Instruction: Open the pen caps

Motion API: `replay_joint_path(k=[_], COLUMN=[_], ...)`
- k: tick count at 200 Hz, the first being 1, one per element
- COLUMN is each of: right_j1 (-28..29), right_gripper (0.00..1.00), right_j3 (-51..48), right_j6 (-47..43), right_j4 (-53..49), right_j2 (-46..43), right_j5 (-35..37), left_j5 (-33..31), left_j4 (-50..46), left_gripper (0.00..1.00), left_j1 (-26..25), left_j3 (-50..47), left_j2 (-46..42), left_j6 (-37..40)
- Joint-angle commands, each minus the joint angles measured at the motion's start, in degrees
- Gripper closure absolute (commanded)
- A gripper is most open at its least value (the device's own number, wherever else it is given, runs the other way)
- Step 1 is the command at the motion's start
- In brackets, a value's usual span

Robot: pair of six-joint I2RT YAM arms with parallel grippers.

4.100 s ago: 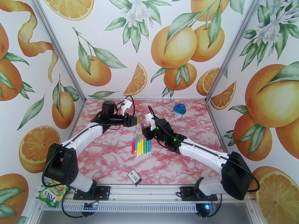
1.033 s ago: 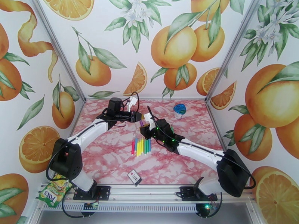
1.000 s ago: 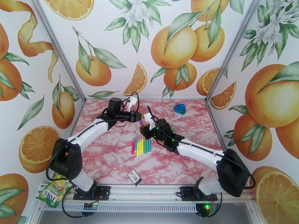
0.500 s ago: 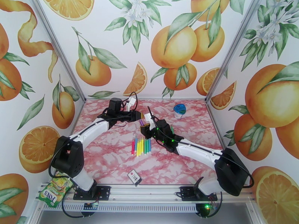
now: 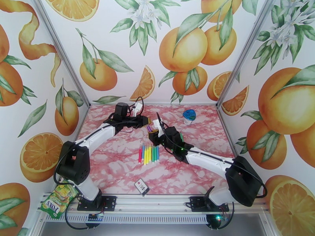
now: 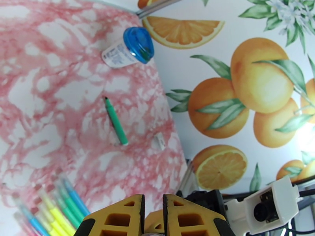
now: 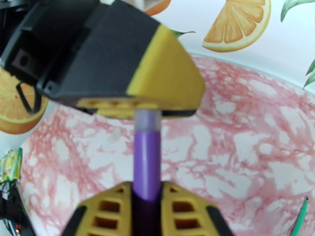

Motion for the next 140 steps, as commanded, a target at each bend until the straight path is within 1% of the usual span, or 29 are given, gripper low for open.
replay_joint_path(k=[1, 39, 67, 102, 140], right_j1=[1.04, 1.07, 1.07, 1.11, 1.05], right_gripper=[1.0, 1.0, 1.0, 1.0, 1.0], right_j3=[-2.56, -3.11, -3.43, -3.67, -3.64], right_j6=[-2.12, -2.44, -2.61, -2.26, -1.82], right_j4=[-2.88, -2.88, -2.84, -2.6, -2.22], right_j2=[-1.61, -1.93, -2.19, -2.61, -3.16], right_j5=[-4.11, -4.12, -3.94, -2.97, -0.6], left_j5=[-13.48, -15.19, -16.28, -17.26, -16.51], left_j4=[6.81, 7.16, 6.59, 2.31, -2.52], left_gripper=[1.0, 1.0, 1.0, 1.0, 1.0], left_j1=[6.43, 6.96, 7.31, 7.34, 7.39], left_j3=[3.05, 2.9, 2.79, 3.75, 4.53], left_j2=[1.19, 1.24, 0.84, 0.03, -0.89], left_j6=[-0.66, -2.57, -2.48, 1.2, 5.88])
